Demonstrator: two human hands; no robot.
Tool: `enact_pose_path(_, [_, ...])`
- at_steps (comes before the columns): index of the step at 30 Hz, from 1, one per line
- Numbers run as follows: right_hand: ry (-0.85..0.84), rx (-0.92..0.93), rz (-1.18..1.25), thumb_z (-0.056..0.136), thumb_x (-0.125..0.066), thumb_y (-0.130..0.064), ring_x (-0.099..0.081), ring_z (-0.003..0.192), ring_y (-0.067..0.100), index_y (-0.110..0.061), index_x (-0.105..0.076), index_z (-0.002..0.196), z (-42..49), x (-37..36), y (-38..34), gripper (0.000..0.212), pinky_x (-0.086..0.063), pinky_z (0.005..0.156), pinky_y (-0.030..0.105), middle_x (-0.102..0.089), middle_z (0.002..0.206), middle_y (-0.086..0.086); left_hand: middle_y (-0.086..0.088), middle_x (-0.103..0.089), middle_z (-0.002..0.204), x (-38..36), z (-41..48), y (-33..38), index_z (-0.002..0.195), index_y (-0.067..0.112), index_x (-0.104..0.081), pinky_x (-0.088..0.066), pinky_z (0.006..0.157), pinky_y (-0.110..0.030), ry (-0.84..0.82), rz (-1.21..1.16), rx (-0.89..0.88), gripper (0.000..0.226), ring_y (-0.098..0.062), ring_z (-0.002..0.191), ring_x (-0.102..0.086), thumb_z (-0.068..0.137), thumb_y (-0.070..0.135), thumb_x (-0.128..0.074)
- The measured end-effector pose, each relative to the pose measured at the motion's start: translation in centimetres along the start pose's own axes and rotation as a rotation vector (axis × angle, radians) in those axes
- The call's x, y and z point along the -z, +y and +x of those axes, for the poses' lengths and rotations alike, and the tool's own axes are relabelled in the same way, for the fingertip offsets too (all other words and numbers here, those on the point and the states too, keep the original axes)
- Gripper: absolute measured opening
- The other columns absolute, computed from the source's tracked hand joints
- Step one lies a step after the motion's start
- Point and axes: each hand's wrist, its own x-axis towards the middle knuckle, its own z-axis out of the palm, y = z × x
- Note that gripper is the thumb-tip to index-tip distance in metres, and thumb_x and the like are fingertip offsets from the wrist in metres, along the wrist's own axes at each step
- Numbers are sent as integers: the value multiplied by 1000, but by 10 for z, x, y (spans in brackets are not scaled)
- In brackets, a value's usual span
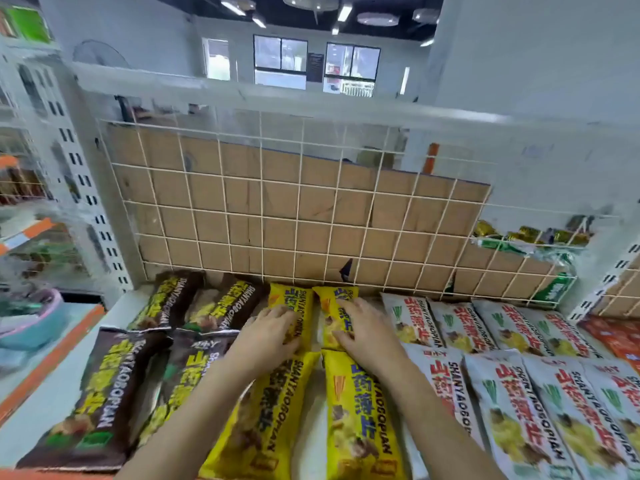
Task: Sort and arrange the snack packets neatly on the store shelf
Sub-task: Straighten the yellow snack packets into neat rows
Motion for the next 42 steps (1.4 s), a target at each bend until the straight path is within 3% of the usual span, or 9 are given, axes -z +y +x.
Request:
enact_pose_path(8, [-76,-24,-103,92,-45,-39,-3,144,27,-25,-18,147,44,-14,-12,63,-21,114,44,-1,158,1,0,-19,153,-6,39,-8,145,26,-26,-22,112,-40,-48,-40,19,60,-25,142,-13,91,44,-48])
enact_pose_path(13, [-79,-62,-75,88,-42,-45,-3,144,26,-27,-18,147,48,-21,-14,67,-21,113,47,-9,156,2,-1,-8,156,-13,51,-6,147,24,-21,-16,115,-44,-82,-168,54,65,-28,144,0,91,43,-49])
enact_pose_path(17, [-47,-150,-9,62,-19,-59,-8,142,27,-30,-21,145,46,-20,-15,88,-26,110,50,-17,153,2,-2,-8,156,-17,53,-2,146,23,-22,-16,115,-46,-47,-222,81,67,-28,143,2,89,42,-53])
enact_pose_path(23, [-40,-198,2,86,-47,-37,-5,143,26,-31,-19,146,45,-22,-12,66,-27,109,53,-14,154,2,-1,-6,157,-21,51,2,147,24,-19,-14,116,-43,-31,-241,71,70,-27,144,3,89,44,-53])
enact_pose_path(42, [-90,-177,-50,95,-32,-47,5,144,27,-36,-11,147,41,-23,-10,57,-21,110,52,-2,158,-3,-4,-2,158,-25,53,8,149,28,-17,-7,115,-41,-1,-277,157,60,-33,144,5,96,44,-40])
